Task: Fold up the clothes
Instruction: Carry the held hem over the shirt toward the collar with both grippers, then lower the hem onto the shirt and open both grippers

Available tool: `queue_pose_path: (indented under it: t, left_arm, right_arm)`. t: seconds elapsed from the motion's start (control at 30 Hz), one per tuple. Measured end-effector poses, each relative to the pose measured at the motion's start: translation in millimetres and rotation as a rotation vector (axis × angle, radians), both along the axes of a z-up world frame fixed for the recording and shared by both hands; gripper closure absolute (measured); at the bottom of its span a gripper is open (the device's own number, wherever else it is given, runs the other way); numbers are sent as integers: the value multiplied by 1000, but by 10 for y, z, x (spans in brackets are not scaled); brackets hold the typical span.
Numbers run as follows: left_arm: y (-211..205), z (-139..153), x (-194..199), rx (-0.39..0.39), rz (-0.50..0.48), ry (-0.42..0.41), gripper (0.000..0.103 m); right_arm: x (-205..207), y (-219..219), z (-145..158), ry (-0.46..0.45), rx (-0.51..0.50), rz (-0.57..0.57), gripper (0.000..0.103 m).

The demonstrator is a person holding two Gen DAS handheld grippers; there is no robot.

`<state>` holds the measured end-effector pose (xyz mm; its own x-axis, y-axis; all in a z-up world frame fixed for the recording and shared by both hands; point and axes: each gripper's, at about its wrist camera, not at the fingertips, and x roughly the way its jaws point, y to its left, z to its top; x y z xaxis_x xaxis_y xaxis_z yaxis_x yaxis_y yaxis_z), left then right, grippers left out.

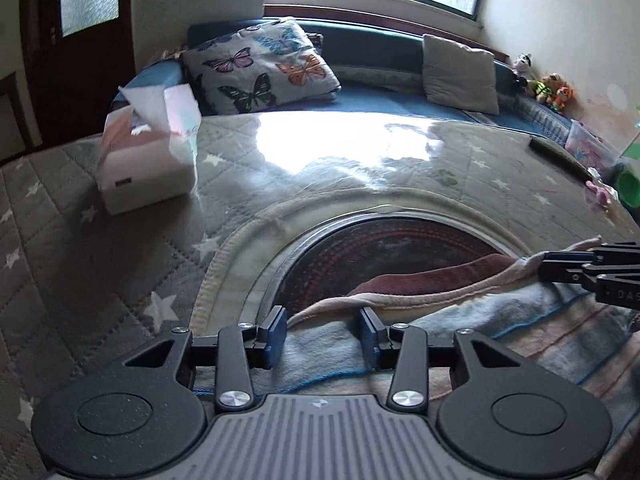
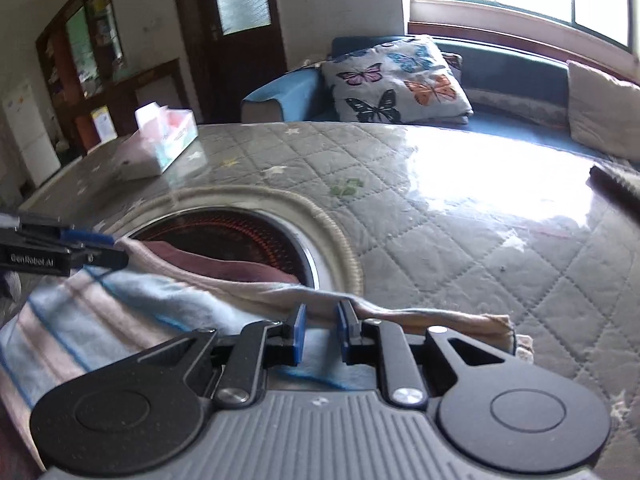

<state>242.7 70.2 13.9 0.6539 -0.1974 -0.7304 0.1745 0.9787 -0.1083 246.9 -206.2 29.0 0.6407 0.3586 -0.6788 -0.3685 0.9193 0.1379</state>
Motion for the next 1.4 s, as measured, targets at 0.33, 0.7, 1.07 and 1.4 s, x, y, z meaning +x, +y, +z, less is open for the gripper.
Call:
queue_pose_path:
  t: [0.33, 0.7, 1.07, 1.4]
  left_arm:
    - [-8, -5, -29, 7, 13, -12, 53]
    - [-55, 96, -144, 5, 33, -22, 44]
    - [-93, 143, -490, 6, 17, -35, 37]
    - [194, 140, -782, 9, 58, -72, 35]
  right_arm:
    - [7, -518, 34, -9, 4, -121, 87]
    - [-177, -478, 204, -47, -22, -90, 80]
    - [-158, 436, 121, -12, -41, 60, 72]
    - [-181, 1050, -30, -25, -98, 124, 64]
